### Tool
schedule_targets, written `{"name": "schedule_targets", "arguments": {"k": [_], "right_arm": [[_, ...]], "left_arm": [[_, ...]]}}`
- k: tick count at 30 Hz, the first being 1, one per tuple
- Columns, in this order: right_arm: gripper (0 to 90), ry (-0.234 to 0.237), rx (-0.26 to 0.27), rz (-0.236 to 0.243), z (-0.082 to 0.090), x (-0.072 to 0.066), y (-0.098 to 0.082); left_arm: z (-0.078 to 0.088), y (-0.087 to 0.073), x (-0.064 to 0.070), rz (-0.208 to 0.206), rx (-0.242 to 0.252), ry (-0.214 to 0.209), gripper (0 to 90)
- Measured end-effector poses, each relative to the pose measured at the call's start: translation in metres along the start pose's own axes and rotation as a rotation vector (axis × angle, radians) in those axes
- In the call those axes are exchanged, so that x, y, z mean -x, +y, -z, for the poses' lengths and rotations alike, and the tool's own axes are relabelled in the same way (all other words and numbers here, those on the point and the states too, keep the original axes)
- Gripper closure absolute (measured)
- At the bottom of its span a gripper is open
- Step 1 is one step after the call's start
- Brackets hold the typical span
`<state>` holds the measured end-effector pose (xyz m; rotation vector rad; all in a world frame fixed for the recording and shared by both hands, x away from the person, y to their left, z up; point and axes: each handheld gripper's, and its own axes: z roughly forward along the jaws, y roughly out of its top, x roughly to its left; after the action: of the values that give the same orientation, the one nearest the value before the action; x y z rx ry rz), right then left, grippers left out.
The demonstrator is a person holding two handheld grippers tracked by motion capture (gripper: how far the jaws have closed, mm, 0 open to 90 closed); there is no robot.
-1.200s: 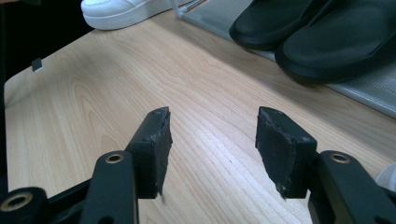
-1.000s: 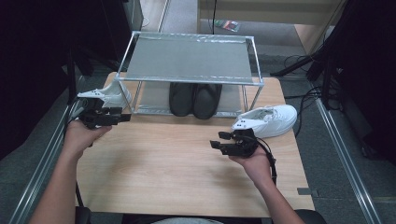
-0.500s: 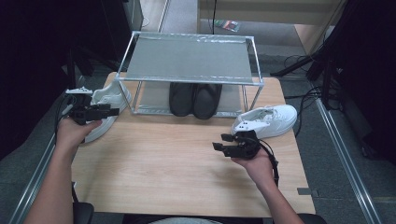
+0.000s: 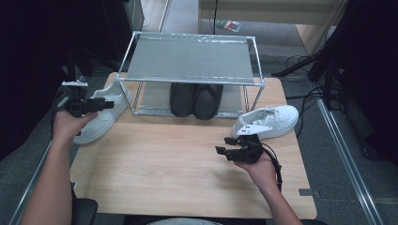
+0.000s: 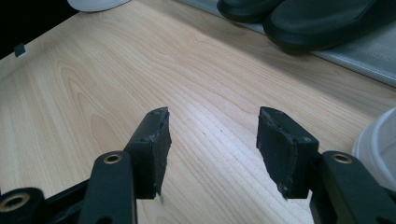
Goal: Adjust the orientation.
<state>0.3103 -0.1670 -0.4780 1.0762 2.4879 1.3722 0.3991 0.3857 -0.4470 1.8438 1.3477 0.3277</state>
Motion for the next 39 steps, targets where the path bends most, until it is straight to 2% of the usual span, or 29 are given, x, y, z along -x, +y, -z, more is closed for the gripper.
{"name": "schedule_targets", "arguments": {"k": [4, 6, 9, 12, 16, 22, 27, 34, 36, 39], "right_arm": [[45.6, -0.01, 0.001, -0.008, 0.003, 0.0, -0.003], [45.5, -0.016, 0.002, -0.01, 0.005, 0.0, -0.004], [45.5, -0.023, 0.002, -0.017, 0.007, 0.0, -0.006], [45.5, -0.023, -0.001, -0.016, 0.008, 0.0, -0.009], [45.5, -0.031, -0.002, -0.022, 0.011, 0.0, -0.011], [45.4, -0.044, -0.003, -0.03, 0.013, 0.001, -0.014], [45.3, -0.042, -0.009, -0.033, 0.012, 0.002, -0.015], [45.2, -0.046, -0.016, -0.031, 0.011, 0.002, -0.016], [45.2, -0.046, -0.017, -0.031, 0.011, 0.002, -0.016], [45.1, -0.048, -0.019, -0.029, 0.01, 0.002, -0.016]], "left_arm": [[0.003, 0.007, -0.006, 0.01, 0.024, 0.004, 43.4], [0.002, 0.009, -0.009, 0.014, 0.022, -0.015, 43.4], [-0.001, 0.012, -0.012, 0.0, 0.008, 0.021, 43.4], [-0.003, 0.011, -0.018, 0.028, 0.027, 0.012, 43.7], [-0.011, 0.007, -0.028, 0.046, 0.011, 0.027, 44.7], [-0.026, 0.002, -0.034, 0.045, -0.035, 0.026, 55.9], [-0.037, -0.003, -0.036, 0.039, -0.077, 0.013, 60.5], [-0.041, -0.01, -0.038, 0.007, -0.049, -0.007, 67.5], [-0.04, -0.01, -0.038, 0.03, -0.057, -0.019, 72.6], [-0.04, -0.01, -0.038, 0.043, -0.073, -0.043, 76.6]]}}
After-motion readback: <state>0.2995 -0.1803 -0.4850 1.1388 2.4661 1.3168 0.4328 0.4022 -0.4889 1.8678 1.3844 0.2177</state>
